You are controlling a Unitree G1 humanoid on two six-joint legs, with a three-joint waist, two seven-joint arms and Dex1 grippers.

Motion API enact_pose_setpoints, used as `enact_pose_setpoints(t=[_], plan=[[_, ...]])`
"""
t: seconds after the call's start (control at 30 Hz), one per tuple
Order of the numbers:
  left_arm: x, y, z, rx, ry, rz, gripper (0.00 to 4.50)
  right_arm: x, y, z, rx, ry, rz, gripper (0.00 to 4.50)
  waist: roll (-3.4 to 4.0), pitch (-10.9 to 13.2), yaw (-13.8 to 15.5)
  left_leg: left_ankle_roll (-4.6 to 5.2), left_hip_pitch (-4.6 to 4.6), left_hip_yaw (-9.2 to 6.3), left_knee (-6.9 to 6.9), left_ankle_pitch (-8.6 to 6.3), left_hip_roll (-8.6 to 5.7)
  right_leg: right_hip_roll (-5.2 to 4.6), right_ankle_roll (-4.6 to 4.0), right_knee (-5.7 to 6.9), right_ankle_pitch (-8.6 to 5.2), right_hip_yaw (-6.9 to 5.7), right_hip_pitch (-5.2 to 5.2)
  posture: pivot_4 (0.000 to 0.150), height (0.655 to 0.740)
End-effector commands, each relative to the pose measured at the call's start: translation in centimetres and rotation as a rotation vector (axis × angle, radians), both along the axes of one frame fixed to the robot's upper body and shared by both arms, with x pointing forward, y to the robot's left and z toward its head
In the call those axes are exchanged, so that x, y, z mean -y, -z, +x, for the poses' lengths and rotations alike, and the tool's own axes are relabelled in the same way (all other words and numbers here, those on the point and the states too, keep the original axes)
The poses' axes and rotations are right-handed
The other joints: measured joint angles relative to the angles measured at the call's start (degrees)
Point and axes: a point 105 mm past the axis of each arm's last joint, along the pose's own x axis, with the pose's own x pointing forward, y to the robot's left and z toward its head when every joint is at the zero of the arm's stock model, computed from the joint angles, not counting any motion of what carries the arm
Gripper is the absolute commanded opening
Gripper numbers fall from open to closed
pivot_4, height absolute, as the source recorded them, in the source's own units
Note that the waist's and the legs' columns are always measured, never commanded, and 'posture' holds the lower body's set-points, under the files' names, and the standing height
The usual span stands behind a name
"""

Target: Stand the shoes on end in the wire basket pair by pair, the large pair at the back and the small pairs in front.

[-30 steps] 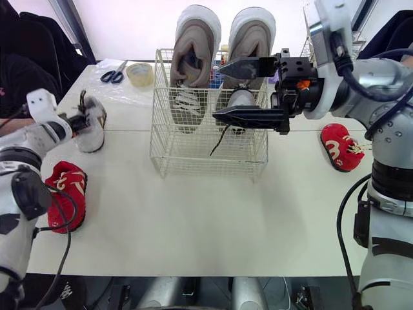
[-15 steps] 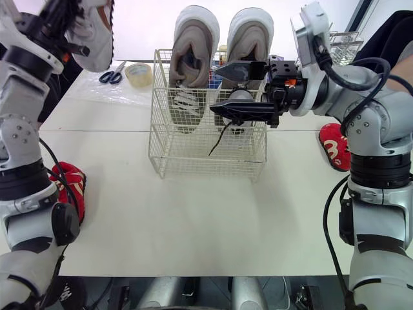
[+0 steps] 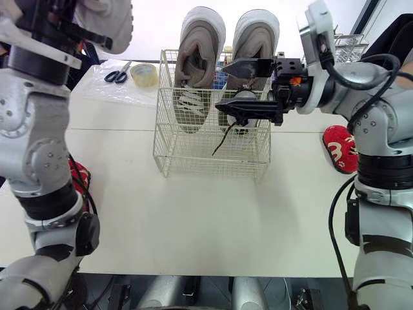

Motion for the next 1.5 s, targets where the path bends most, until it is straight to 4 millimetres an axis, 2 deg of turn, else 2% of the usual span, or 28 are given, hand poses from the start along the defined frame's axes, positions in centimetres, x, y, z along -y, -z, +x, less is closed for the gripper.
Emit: enact_pose_setpoints(t=[0.03,0.2,0.4,0.47,0.7,0.83,1.1,1.33,1.5], plan=[[0.8,-0.5,-0.9,0.090,0.008,0.007,0.03,0.7,-1.5,-1.0,0.068,0.029,0.007,4.50,0.00,0.0,0.0,0.02,0.00,0.00,0.00,-0.01,0.00,0.00,0.00,0.00,0.00,0.00,0.00,0.150,0.7400],[2.1,1.0,0.3,0.087,0.028,-0.002,0.03,1.2,-1.2,-1.4,0.071,0.073,0.001,4.50,0.00,0.0,0.0,0.08,0.00,0.00,0.02,-0.05,0.01,0.00,0.00,-0.03,0.00,0.00,0.02,0.150,0.7400],[3.2,5.9,2.7,-0.008,0.024,-0.027,0.03,1.6,-1.2,-2.0,0.075,0.106,0.005,4.50,0.02,0.0,0.1,0.13,0.00,0.00,0.09,-0.07,0.01,0.00,0.00,-0.01,0.00,0.00,0.04,0.150,0.7400],[4.3,7.8,3.3,-0.015,0.018,-0.019,0.03,1.7,-1.1,-2.2,0.074,0.113,0.001,4.50,0.02,0.0,0.1,0.19,-0.03,0.00,0.14,-0.11,0.01,0.00,0.00,-0.03,0.00,-0.01,0.06,0.150,0.7400],[6.9,10.1,4.3,0.020,0.026,-0.030,0.03,1.6,-1.3,-2.5,0.071,0.115,-0.005,4.50,0.02,0.0,0.3,0.42,-0.04,0.01,0.35,-0.26,0.00,-0.03,0.00,-0.06,0.00,-0.01,0.15,0.150,0.7400],[7.7,11.0,4.6,0.051,0.020,-0.046,0.03,1.5,-1.3,-2.7,0.070,0.114,-0.011,4.50,0.02,0.0,0.3,0.43,-0.04,0.02,0.35,-0.27,0.00,-0.03,0.01,-0.07,0.00,-0.01,0.15,0.150,0.7400],[7.8,13.7,5.5,0.049,-0.044,-0.103,0.03,1.5,-1.5,-3.0,0.071,0.117,-0.026,4.50,0.04,0.0,1.6,0.45,-0.04,0.05,0.37,-0.29,0.00,-0.04,0.04,-0.09,0.02,0.00,0.16,0.150,0.7400],[7.7,17.7,6.5,-0.031,-0.094,-0.093,0.03,1.6,-1.9,-3.1,0.078,0.121,-0.041,4.50,0.04,0.0,1.7,0.46,-0.05,0.05,0.39,-0.30,0.00,-0.05,0.05,-0.10,0.03,-0.01,0.17,0.150,0.7400],[7.5,19.7,7.3,-0.085,-0.118,-0.091,0.03,1.5,-2.2,-3.2,0.083,0.117,-0.050,4.50,0.07,-0.1,1.7,0.46,-0.05,0.05,0.38,-0.30,0.00,-0.05,0.06,-0.11,0.03,-0.01,0.17,0.150,0.7400]])
